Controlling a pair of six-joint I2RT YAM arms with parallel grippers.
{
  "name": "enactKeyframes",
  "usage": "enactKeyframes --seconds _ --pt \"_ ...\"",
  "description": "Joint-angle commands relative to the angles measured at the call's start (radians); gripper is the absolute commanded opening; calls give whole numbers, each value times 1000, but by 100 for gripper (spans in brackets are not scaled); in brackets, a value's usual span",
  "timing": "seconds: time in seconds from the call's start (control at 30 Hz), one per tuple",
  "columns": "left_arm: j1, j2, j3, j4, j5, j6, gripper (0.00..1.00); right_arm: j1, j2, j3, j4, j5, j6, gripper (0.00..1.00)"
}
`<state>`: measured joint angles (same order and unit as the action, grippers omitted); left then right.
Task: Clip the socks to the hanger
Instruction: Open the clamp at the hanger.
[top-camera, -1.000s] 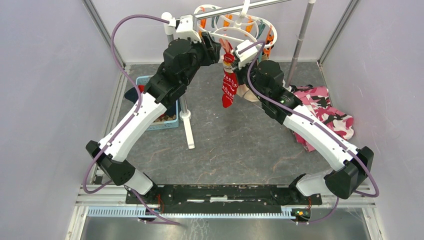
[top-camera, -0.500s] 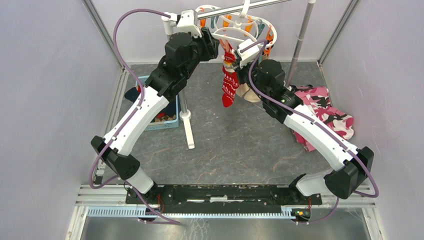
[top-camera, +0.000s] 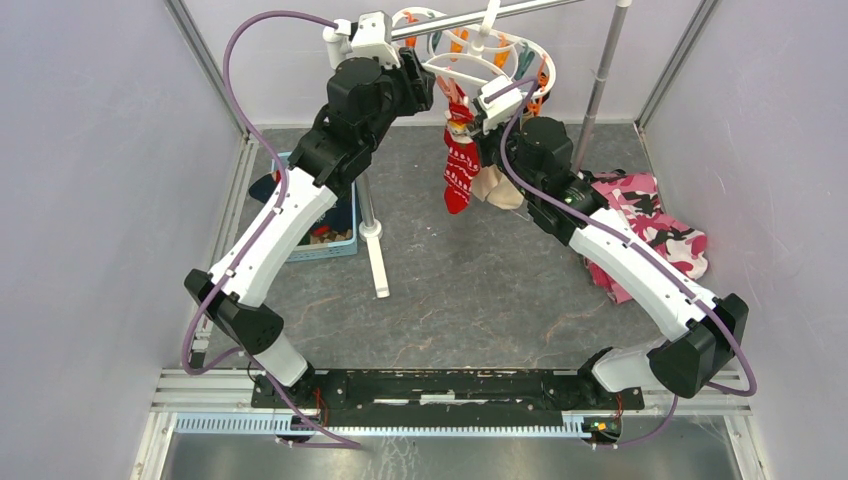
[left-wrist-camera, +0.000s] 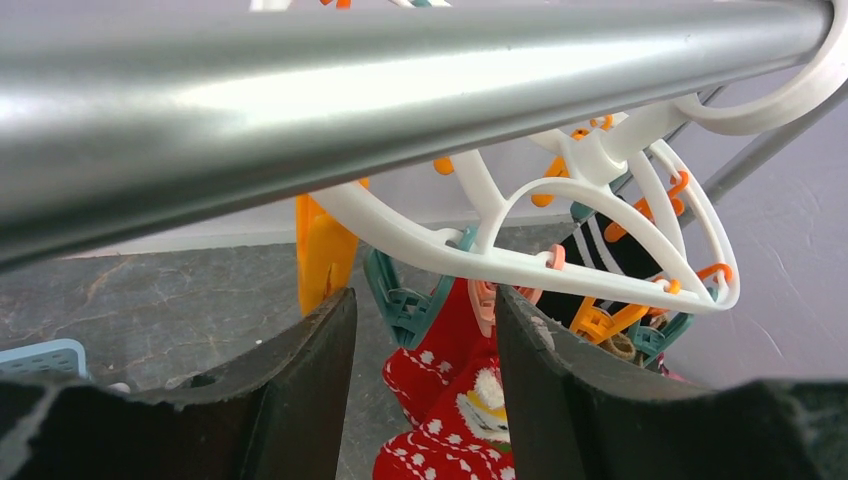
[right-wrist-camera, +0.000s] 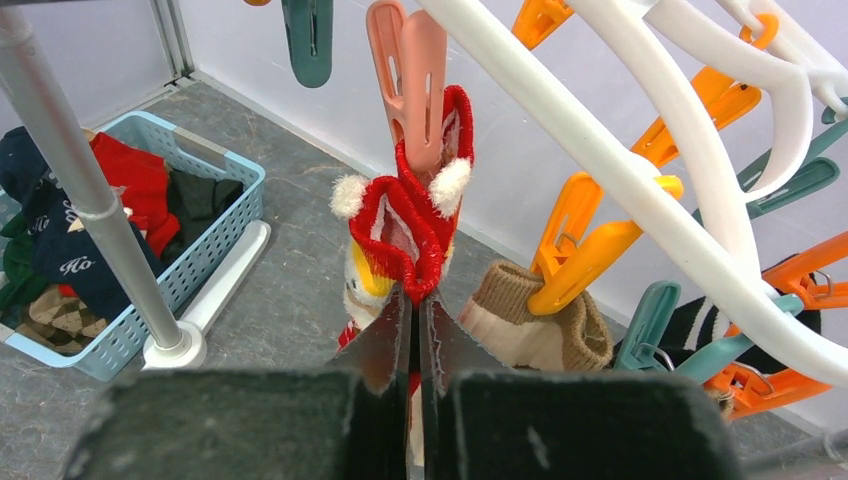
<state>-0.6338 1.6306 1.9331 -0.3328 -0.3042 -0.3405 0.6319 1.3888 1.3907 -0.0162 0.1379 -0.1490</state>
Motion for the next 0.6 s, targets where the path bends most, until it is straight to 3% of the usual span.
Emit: enactKeyframes --seconds 0.0,0.43,0.57 --pt "9 18 46 9 20 75 59 -12 -6 41 29 0 17 0" --pt "25 22 54 21 112 106 58 -35 -20 40 21 -10 23 0" --pt "36 -26 18 23 185 91 66 -46 -27 34 18 -40 26 0"
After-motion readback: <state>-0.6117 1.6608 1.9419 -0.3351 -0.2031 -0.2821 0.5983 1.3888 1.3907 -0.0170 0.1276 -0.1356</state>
